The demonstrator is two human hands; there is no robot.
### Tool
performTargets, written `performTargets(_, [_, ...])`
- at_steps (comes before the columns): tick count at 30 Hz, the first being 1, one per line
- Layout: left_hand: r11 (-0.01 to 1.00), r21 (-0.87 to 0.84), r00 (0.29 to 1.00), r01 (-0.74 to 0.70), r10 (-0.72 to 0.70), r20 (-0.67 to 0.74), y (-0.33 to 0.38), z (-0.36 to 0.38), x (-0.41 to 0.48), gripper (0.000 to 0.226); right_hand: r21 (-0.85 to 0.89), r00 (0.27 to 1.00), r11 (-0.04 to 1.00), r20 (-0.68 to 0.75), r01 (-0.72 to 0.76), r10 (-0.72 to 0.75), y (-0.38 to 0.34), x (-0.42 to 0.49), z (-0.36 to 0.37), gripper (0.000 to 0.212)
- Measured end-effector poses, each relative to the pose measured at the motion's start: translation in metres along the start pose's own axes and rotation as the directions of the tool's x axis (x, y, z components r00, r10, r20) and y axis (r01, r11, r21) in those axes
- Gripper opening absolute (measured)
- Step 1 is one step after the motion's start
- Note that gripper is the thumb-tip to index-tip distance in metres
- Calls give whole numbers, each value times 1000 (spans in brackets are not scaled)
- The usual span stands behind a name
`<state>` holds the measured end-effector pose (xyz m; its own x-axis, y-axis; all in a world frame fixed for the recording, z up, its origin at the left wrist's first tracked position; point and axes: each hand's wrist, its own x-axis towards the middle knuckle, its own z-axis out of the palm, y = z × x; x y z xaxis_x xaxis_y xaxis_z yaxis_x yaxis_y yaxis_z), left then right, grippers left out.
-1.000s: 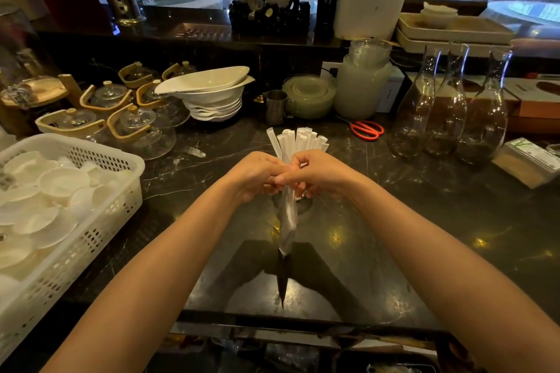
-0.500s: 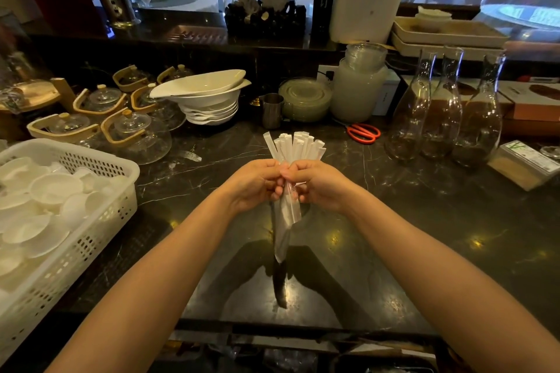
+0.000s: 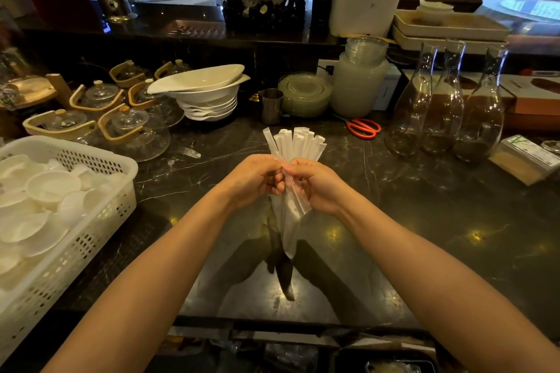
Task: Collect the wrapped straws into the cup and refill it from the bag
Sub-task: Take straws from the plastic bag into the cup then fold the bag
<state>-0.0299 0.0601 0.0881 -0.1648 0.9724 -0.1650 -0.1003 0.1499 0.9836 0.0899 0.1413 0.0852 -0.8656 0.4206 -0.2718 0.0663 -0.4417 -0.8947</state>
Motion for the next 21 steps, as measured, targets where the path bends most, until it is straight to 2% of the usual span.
performTargets(9, [998,-42,997,-52,49,-66,-11,6,3,28,85,998,994,-8,62,-61,7,2,-2,27])
performTargets(13, [987,-157,994,-35,17,-112,-11,4,0,34,173,990,982,-129,80,-58,8,6,-11,29])
performTargets(15, [999,-37,992,-2,-3,-129,-8,1,-4,33,30,982,996,-174,78,-71,8,6,-14,31])
performTargets(17, [980,193,987,44,-12,-162,-1,-5,-9,31,-192,975,979,-200,61,-100,5,4,-14,33])
performTargets(19, [922,380,985,76,-10,-173,9,-14,-13,31,-464,969,885,-201,32,-140,-3,1,-15,33])
performTargets(21, [862,499,980,93,11,-201,19,-21,-14,33,-658,971,753,-179,2,-160,-13,-1,-18,32])
